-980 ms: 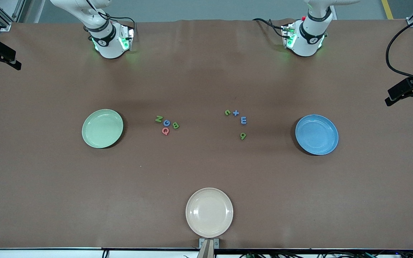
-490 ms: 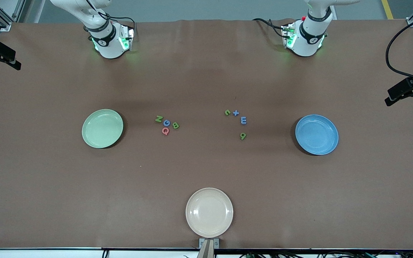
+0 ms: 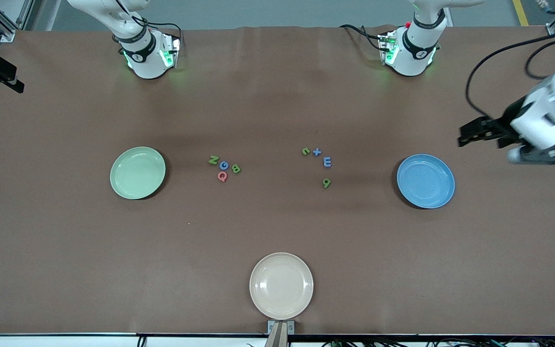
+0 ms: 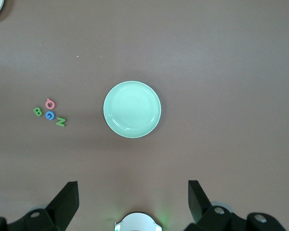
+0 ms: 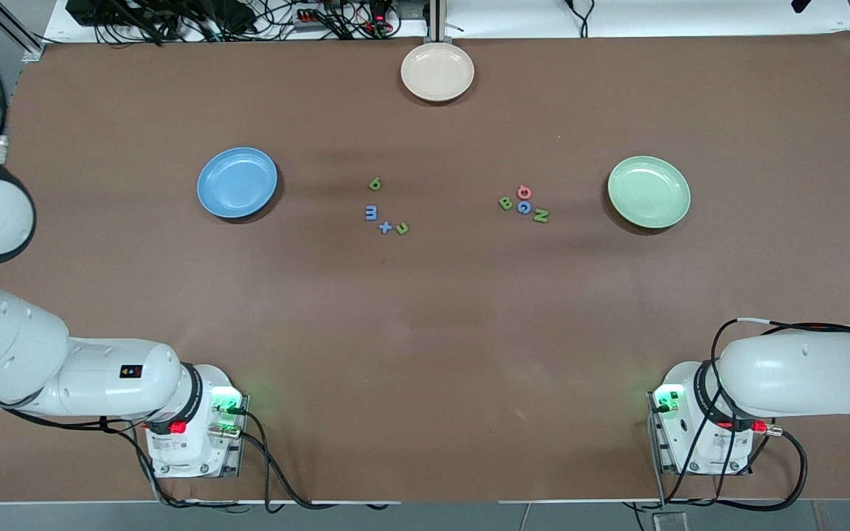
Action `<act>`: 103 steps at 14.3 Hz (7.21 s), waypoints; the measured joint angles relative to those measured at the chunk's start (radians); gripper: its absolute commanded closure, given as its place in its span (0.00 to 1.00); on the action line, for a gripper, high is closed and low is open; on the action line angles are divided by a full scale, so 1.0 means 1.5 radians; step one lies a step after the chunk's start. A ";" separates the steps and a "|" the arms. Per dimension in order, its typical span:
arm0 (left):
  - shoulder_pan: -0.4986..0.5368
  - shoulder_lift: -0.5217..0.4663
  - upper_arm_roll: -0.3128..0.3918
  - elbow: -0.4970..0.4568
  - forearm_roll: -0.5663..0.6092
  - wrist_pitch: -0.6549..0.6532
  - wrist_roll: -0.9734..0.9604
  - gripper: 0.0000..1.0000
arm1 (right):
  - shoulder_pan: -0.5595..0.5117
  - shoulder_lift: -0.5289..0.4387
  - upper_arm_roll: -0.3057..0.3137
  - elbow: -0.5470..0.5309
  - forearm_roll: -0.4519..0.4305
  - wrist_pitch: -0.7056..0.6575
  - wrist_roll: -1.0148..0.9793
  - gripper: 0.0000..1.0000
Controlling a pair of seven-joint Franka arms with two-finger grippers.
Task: Sort upper and lower case letters into plates
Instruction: 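Move the right gripper and the left gripper toward the letter clusters, then grasp the pink O with the right gripper while the left gripper grasps green b, then drop the O on the green plate while the left gripper drops b on blue, then grasp the green Z with the right gripper while the left gripper grasps blue 3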
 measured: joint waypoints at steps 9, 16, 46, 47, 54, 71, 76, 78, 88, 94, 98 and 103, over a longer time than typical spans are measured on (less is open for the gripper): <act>-0.106 0.151 -0.049 -0.002 0.038 0.127 -0.184 0.00 | -0.005 0.143 -0.004 -0.005 -0.002 0.072 0.000 0.00; -0.216 0.264 -0.051 -0.029 0.086 0.304 -0.315 0.00 | 0.073 0.199 0.006 -0.071 0.051 0.192 0.207 0.00; -0.255 0.329 -0.053 -0.229 0.179 0.618 -0.388 0.46 | 0.409 0.417 0.005 -0.381 0.059 0.843 0.631 0.44; -0.255 0.329 -0.053 -0.228 0.179 0.618 -0.388 0.49 | 0.411 0.417 0.005 -0.380 0.059 0.843 0.632 0.55; -0.259 0.329 -0.054 -0.224 0.179 0.618 -0.388 0.75 | 0.413 0.413 -0.011 -0.374 0.055 0.835 0.633 0.99; -0.102 0.187 -0.046 -0.234 0.189 0.440 -0.192 0.86 | 0.192 0.214 -0.113 -0.634 0.048 0.851 0.147 0.97; 0.026 0.141 -0.046 -0.324 0.219 0.462 -0.021 0.86 | 0.189 0.224 -0.110 -0.653 0.048 0.866 0.145 0.00; 0.056 0.142 -0.046 -0.361 0.252 0.509 -0.006 0.86 | 0.189 0.232 -0.109 -0.654 0.048 0.866 0.145 0.00; 0.098 0.157 -0.047 -0.450 0.298 0.602 -0.002 0.83 | 0.300 0.224 -0.086 -0.551 0.051 0.787 0.323 0.00; 0.103 0.164 -0.047 -0.454 0.299 0.616 0.000 0.00 | 0.401 0.253 -0.083 -0.568 0.052 0.845 0.447 0.00; 0.102 0.153 -0.068 -0.443 0.299 0.619 -0.005 0.00 | 0.440 0.279 -0.083 -0.570 0.052 0.889 0.503 0.00; 0.101 0.138 -0.158 -0.406 0.299 0.546 -0.157 0.00 | 0.480 0.328 -0.083 -0.571 0.052 0.939 0.565 0.00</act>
